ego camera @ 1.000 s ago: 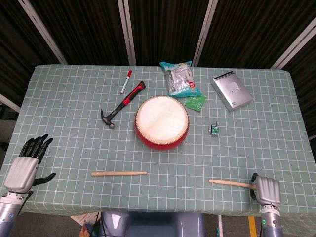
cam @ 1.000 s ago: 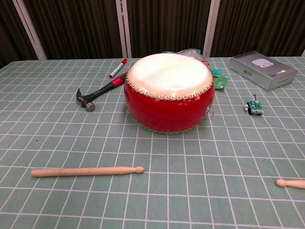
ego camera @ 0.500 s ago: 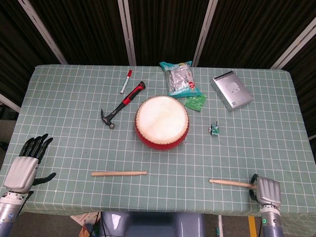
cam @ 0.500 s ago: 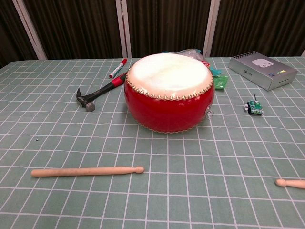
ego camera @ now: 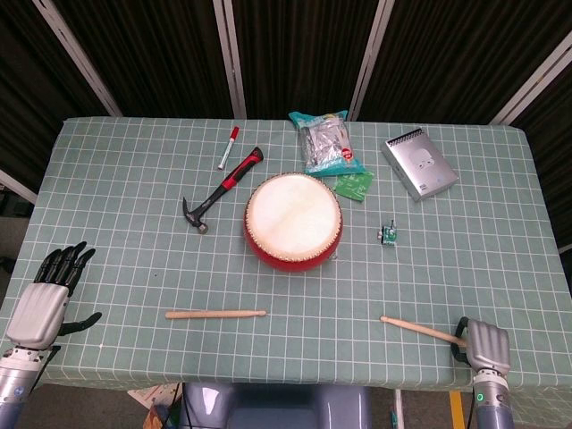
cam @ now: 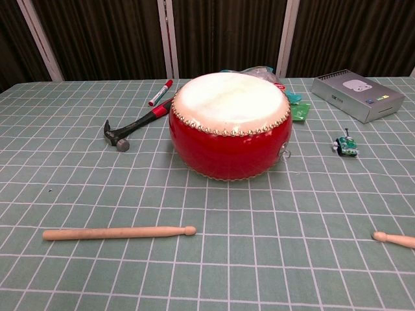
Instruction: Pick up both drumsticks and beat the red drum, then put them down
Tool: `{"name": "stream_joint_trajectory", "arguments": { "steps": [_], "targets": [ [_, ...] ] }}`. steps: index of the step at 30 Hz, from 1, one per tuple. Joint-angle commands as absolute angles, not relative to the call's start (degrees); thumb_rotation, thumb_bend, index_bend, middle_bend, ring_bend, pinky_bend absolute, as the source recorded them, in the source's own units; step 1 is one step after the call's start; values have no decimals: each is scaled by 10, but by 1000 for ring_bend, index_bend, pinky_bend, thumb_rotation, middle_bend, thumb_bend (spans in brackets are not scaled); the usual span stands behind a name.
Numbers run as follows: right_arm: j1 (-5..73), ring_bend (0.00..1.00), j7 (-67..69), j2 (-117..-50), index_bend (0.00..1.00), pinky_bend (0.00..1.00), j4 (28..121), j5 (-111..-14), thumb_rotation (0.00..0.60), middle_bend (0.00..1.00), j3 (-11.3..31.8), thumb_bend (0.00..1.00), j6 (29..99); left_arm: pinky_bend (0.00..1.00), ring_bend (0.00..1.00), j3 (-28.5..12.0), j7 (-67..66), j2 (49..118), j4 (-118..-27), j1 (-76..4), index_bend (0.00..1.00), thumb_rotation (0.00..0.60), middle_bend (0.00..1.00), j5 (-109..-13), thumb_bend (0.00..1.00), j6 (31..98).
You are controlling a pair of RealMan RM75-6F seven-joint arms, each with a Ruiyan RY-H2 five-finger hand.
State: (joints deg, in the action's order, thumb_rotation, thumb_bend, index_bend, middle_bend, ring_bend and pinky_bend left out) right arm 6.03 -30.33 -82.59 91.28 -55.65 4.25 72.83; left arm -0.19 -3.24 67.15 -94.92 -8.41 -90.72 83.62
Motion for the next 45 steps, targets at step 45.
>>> {"name": "stream_joint_trajectory", "arguments": {
  "steps": [45],
  "targets": [
    [70, 1000, 74, -601, 880, 1000, 1092, -793, 600, 1000, 104, 762, 819, 383, 248, -23, -100, 680, -992, -104, 53, 600, 189, -877, 2, 809]
  ]
}}
